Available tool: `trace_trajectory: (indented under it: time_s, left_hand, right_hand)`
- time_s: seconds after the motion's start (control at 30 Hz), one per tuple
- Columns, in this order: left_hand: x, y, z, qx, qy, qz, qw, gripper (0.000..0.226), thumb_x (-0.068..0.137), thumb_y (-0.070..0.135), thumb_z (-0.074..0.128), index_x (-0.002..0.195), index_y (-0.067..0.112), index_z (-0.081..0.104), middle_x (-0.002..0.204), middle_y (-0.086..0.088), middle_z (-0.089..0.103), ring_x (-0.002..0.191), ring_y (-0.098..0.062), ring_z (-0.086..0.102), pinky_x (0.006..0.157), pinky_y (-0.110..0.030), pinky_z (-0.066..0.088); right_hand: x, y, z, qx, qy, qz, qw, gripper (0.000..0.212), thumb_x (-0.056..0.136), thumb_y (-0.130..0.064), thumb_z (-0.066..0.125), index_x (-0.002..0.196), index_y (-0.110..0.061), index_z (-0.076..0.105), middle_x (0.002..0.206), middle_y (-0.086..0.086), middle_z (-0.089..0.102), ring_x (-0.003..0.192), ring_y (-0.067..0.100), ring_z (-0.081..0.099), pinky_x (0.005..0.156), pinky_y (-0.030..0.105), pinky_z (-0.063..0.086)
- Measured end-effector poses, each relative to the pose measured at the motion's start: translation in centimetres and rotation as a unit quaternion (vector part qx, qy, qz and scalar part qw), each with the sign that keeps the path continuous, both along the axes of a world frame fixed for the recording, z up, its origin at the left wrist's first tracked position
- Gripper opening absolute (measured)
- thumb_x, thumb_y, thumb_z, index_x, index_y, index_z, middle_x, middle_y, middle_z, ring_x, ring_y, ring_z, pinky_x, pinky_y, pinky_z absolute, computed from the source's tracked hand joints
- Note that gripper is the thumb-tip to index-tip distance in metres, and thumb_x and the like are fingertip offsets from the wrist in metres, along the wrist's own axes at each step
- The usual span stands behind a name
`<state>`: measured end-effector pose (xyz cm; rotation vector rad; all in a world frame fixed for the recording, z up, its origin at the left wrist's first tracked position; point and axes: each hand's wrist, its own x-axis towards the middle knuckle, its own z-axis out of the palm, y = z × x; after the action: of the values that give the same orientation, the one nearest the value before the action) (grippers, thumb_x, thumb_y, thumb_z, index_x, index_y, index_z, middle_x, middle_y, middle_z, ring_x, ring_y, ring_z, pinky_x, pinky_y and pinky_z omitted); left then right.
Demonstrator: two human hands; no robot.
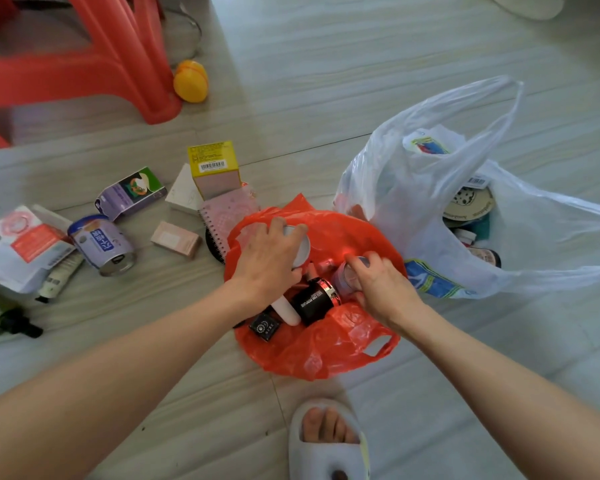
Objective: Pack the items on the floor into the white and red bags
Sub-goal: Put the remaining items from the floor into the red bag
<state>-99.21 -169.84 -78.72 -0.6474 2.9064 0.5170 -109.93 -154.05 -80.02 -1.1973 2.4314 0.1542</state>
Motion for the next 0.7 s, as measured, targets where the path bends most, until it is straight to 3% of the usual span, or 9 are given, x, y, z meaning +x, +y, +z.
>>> trace_trajectory:
  time_s: [0.27,0.37,0.53,0.7]
  left_hand:
    - [-1.1,0.0,-0.3,-0.053,-0.029,-0.035,0.998,0.06,0.081,0.02,0.062,0.134,0.018,0.034,0.132,-0.013,0.038,0.11,-0.032,0.041,0.089,-0.034,0.037]
    - [-1.9,0.1,-0.6,-0.035,-0.017,-0.084,0.996,0.061,0.082,0.019,0.062,0.136,0.02,0.033,0.137,-0.011,0.033,0.115,-0.03,0.037,0.091,-0.033,0.038]
    - [-1.4,-0.3,-1.2,0.011,0.031,-0.054,0.998,0.062,0.083,0.019,0.063,0.137,0.02,0.034,0.143,-0.008,0.028,0.122,-0.029,0.032,0.096,-0.031,0.034]
    - [-1.3,0.5,-1.3,0.025,0.036,-0.086,0.995,0.057,0.083,0.016,0.062,0.135,0.015,0.036,0.142,-0.01,0.03,0.122,-0.029,0.035,0.099,-0.031,0.032]
  right_hand:
    - [0.2,-0.4,-0.3,0.001,0.018,0.012,1.0,0.062,0.086,-0.016,0.055,0.141,-0.018,0.025,0.129,0.013,0.04,0.111,0.031,0.044,0.082,0.039,0.046]
    - [0.1,-0.7,-0.1,-0.006,0.017,-0.001,1.0,0.061,0.085,-0.017,0.057,0.139,-0.018,0.028,0.125,0.013,0.039,0.109,0.03,0.043,0.081,0.037,0.046]
    - [0.9,-1.0,-0.3,-0.027,0.029,-0.027,0.999,0.059,0.085,-0.017,0.056,0.137,-0.016,0.031,0.126,0.012,0.037,0.111,0.029,0.04,0.078,0.036,0.045]
    - [0.6,-0.2,-0.1,-0.034,-0.003,-0.046,0.998,0.057,0.088,-0.014,0.052,0.14,-0.015,0.029,0.132,0.012,0.037,0.114,0.031,0.043,0.088,0.038,0.043]
